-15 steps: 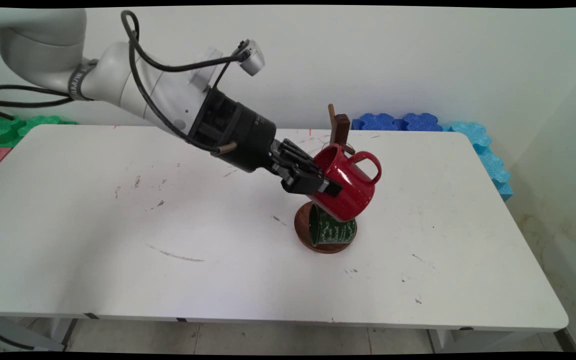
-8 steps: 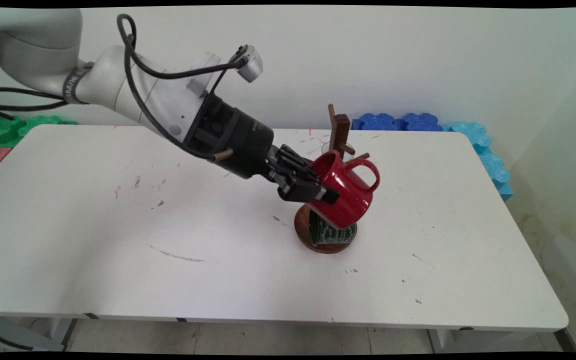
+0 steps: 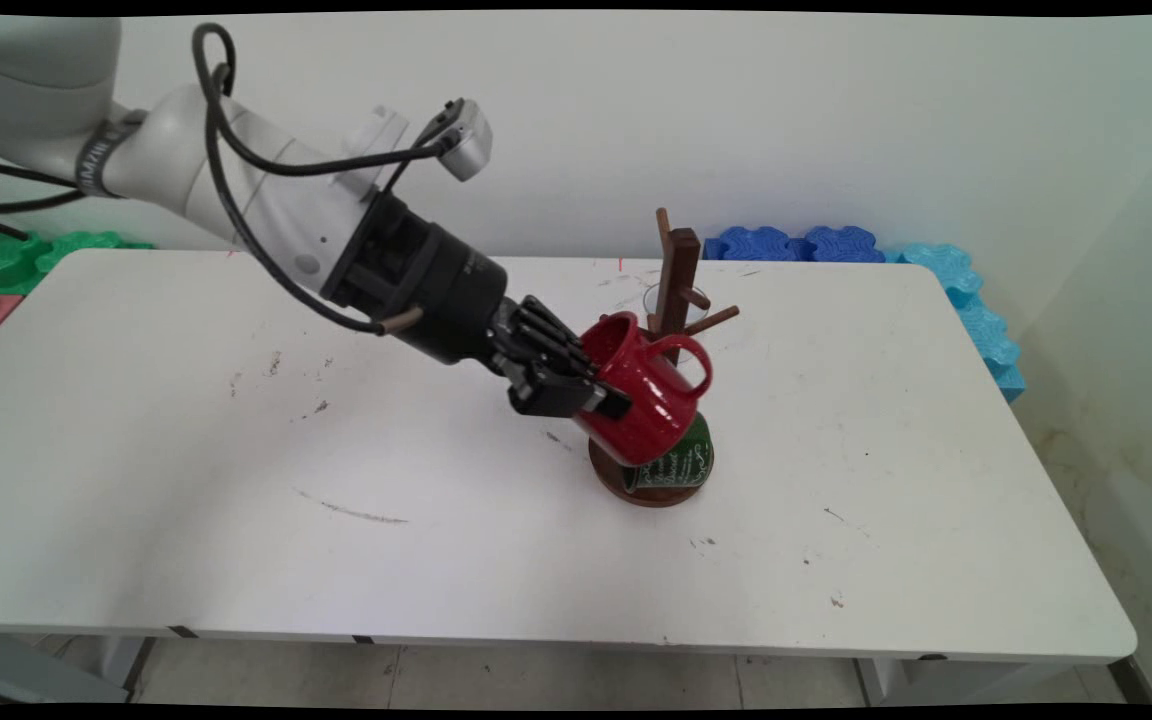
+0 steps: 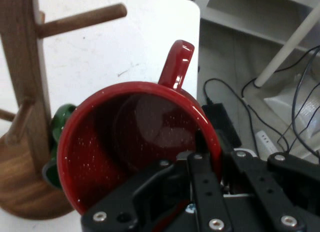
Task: Place the picked object on the table
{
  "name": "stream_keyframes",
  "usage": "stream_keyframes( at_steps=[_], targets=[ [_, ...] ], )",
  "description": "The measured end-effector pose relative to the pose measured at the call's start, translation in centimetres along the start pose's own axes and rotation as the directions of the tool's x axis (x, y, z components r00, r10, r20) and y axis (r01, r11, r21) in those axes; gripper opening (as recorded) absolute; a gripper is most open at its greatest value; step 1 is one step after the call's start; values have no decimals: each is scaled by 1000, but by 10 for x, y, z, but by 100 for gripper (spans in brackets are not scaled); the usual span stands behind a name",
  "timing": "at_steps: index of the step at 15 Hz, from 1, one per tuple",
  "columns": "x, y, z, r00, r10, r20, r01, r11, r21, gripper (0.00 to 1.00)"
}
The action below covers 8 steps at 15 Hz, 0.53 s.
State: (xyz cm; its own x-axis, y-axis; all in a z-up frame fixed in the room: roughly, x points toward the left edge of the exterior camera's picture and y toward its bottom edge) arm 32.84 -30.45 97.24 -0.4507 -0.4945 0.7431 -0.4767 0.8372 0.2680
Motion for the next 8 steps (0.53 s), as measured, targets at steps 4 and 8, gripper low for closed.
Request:
stream_keyframes(
  at_steps=[4,8],
  targets=[
    [-5,-1,-13,999,17,40,-18,1000,25,0],
    [-13,-3,-29,995,38,87,-42,998,51,0]
  ],
)
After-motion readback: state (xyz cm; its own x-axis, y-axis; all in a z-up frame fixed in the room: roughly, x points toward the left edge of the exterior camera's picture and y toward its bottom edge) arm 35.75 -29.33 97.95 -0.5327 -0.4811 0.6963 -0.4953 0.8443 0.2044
